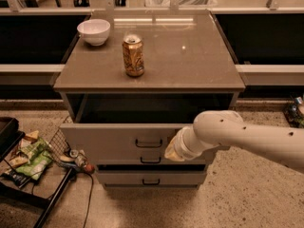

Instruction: Close top drawer

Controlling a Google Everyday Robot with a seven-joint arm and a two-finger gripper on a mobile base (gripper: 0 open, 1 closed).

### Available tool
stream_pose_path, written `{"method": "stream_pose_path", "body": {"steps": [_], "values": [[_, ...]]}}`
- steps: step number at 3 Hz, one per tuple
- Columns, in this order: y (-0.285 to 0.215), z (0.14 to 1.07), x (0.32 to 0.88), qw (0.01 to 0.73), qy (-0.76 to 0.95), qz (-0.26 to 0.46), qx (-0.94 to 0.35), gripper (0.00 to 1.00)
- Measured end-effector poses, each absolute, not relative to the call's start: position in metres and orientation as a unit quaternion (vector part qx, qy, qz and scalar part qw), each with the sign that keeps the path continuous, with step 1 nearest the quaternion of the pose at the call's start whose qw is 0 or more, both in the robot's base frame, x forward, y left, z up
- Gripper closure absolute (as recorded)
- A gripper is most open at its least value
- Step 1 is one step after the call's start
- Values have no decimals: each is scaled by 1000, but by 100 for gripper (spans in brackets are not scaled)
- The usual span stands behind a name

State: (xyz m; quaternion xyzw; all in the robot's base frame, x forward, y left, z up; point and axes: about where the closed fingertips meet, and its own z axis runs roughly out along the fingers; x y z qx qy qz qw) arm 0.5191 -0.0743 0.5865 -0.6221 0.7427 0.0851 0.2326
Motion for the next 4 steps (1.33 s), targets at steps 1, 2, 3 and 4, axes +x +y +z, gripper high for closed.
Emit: {"method": "stream_pose_path", "body": {"steps": [1,2,3,4], "values": [[-77,610,536,250,739,65,-622,100],[-81,626,546,255,739,54,-622,84],[-80,625,545,254,738,55,-622,61],[-79,624,544,254,738,55,-623,38]]}}
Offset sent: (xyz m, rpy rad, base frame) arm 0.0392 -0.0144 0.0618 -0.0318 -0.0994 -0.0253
